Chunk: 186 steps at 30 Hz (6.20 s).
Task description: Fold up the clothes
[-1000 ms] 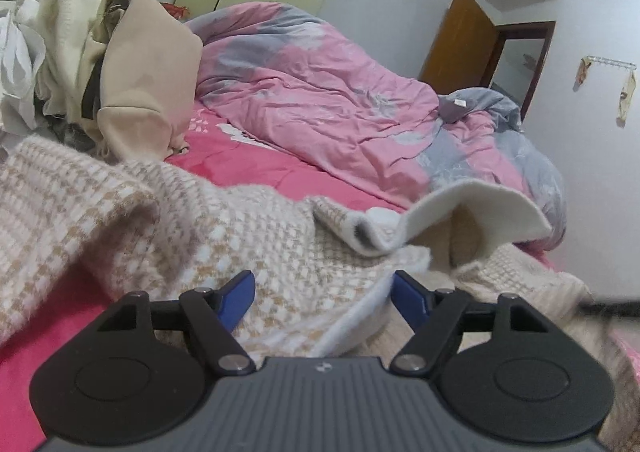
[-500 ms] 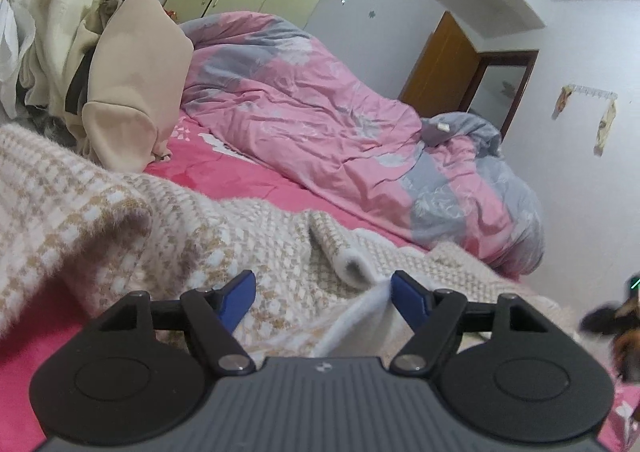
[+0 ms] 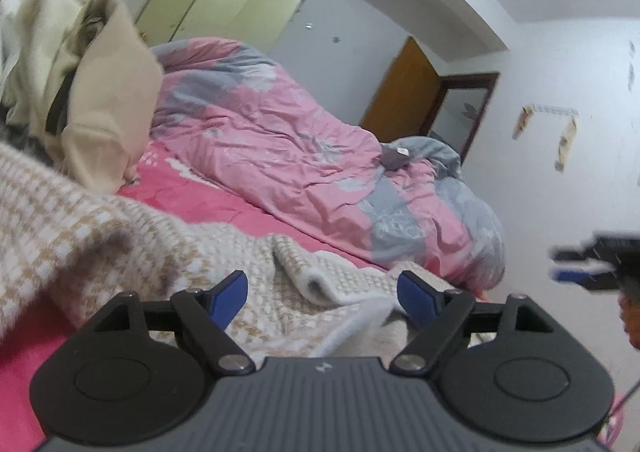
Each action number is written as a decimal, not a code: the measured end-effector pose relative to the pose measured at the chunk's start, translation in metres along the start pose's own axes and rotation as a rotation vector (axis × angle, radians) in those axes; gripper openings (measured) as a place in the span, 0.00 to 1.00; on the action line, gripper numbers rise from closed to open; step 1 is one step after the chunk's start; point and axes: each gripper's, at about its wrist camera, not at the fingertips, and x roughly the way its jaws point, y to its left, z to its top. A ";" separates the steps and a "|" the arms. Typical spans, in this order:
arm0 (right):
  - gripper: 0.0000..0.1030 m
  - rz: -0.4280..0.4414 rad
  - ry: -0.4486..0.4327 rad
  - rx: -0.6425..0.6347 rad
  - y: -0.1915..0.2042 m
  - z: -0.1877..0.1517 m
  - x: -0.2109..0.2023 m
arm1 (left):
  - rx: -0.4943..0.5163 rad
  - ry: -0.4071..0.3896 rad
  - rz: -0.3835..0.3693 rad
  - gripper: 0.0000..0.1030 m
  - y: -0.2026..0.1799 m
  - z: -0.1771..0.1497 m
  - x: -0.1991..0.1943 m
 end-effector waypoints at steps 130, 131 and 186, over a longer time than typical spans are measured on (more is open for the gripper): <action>0.60 0.384 0.407 0.123 0.213 0.046 0.351 | -0.139 0.049 0.261 0.73 0.047 0.012 -0.005; 0.60 0.381 0.377 0.126 0.202 0.053 0.325 | -0.136 0.040 0.266 0.73 0.045 0.011 -0.006; 0.00 0.260 -0.299 0.328 -0.020 -0.128 -0.130 | 0.560 0.178 0.115 0.59 -0.156 -0.038 -0.029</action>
